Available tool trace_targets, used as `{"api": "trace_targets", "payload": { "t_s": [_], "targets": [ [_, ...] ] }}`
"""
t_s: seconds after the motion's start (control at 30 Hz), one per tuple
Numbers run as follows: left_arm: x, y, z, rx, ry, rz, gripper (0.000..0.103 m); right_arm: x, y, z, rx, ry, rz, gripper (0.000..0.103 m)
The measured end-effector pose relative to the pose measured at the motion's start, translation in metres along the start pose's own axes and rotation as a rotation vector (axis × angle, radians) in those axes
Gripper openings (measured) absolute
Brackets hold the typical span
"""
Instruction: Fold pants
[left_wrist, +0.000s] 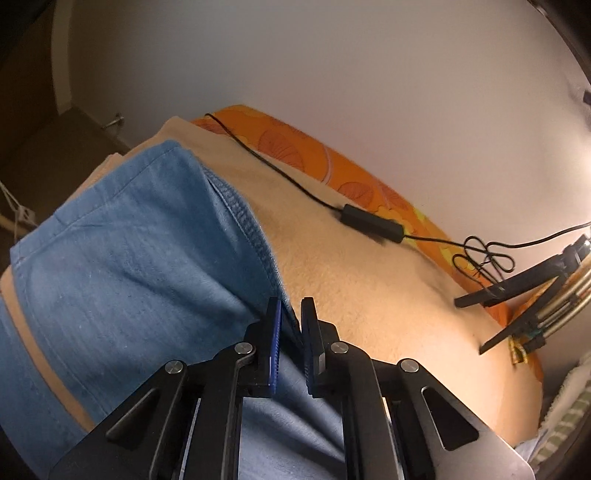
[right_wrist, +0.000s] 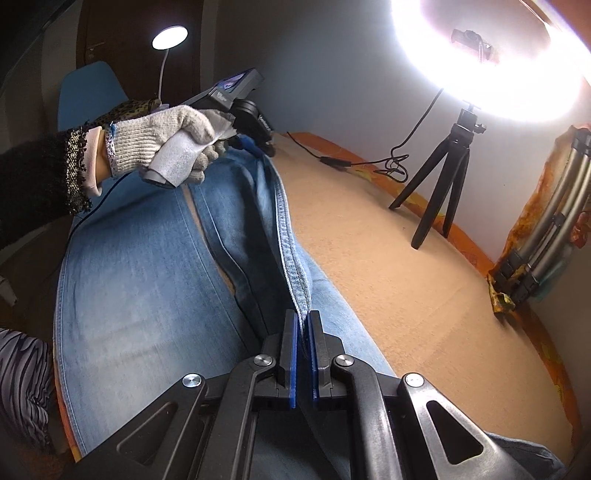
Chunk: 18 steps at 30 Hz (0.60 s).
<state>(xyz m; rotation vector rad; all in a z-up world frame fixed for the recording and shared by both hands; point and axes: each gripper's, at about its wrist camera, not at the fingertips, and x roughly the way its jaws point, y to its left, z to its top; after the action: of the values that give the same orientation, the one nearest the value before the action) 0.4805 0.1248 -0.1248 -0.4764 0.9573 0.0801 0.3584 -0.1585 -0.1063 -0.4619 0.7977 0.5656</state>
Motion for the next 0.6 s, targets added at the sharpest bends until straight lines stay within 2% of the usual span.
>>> {"api": "trace_targets", "payload": {
  "t_s": [0.17, 0.27, 0.47, 0.6],
  "targets": [
    [-0.008, 0.000, 0.000, 0.006, -0.033, -0.035, 0.002, -0.006, 0.006, 0.000, -0.014, -0.006, -0.015, 0.003],
    [-0.022, 0.009, -0.001, -0.027, -0.058, -0.080, 0.002, -0.011, 0.011, -0.002, -0.032, -0.011, -0.025, 0.003],
    [-0.070, 0.030, -0.016, -0.017, -0.130, -0.132, 0.002, -0.030, 0.025, -0.003, -0.044, -0.038, -0.007, 0.003],
    [-0.108, 0.050, -0.039, 0.012, -0.186, -0.127, 0.002, -0.044, 0.047, -0.009, -0.079, -0.042, 0.005, 0.003]
  ]
}}
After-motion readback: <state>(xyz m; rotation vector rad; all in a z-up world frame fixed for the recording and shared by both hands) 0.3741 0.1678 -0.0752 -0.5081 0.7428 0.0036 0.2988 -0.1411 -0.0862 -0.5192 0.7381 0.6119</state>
